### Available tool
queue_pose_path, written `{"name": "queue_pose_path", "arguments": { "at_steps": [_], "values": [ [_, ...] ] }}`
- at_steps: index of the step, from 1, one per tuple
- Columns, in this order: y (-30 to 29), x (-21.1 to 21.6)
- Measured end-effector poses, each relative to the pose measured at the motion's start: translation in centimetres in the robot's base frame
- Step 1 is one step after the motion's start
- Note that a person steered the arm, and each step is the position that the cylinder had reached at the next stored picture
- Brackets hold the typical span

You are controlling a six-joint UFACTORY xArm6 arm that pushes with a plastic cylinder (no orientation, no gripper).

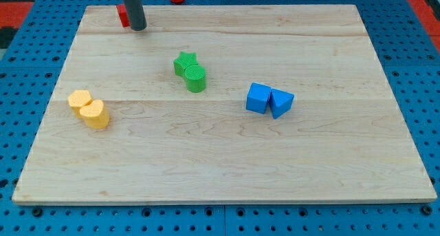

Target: Move the green circle with green star to the bottom center of the board

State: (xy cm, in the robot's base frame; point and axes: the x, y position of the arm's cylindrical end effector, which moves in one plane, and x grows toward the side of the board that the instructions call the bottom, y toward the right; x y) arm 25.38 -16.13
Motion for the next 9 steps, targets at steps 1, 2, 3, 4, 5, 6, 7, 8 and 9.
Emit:
{"name": "queue_pose_path", "arguments": {
  "at_steps": [1, 2, 3, 4, 5, 6, 7, 8, 9],
  "values": [
    [0.0, 0.1],
    [2.5, 1.8],
    [6.5, 3.8],
    [10.0, 5.2],
    [12.3, 5.5],
    [12.4, 5.5],
    [12.4, 5.5],
    [14.3, 7.0],
    [18.0, 8.6]
  ]
}}
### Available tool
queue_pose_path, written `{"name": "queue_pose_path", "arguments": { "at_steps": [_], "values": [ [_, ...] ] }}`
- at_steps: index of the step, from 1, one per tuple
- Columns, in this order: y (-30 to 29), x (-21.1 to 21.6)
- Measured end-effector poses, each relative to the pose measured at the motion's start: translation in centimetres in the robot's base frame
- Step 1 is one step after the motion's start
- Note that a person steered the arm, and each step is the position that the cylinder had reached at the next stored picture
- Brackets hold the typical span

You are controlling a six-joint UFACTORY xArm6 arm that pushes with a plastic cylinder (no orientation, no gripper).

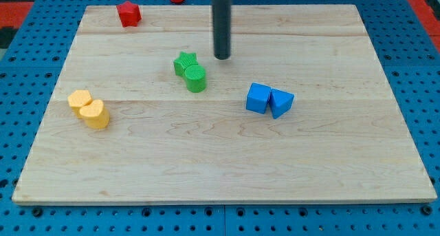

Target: Move the green circle with green star to the bottom center of the board

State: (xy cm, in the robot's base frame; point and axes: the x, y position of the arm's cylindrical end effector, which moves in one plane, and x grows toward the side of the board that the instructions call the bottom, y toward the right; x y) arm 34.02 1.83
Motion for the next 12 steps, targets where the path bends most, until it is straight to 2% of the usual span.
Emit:
{"name": "queue_pose_path", "arguments": {
  "at_steps": [1, 3, 5, 6, 7, 8, 10, 11, 12],
  "values": [
    [1.6, 0.4],
    [1.2, 3.5],
    [-8.3, -3.3],
    [-11.5, 1.8],
    [-4.3, 4.7],
    [-7.2, 4.6],
    [-4.1, 1.2],
    [-1.8, 2.0],
    [-2.6, 7.1]
  ]
}}
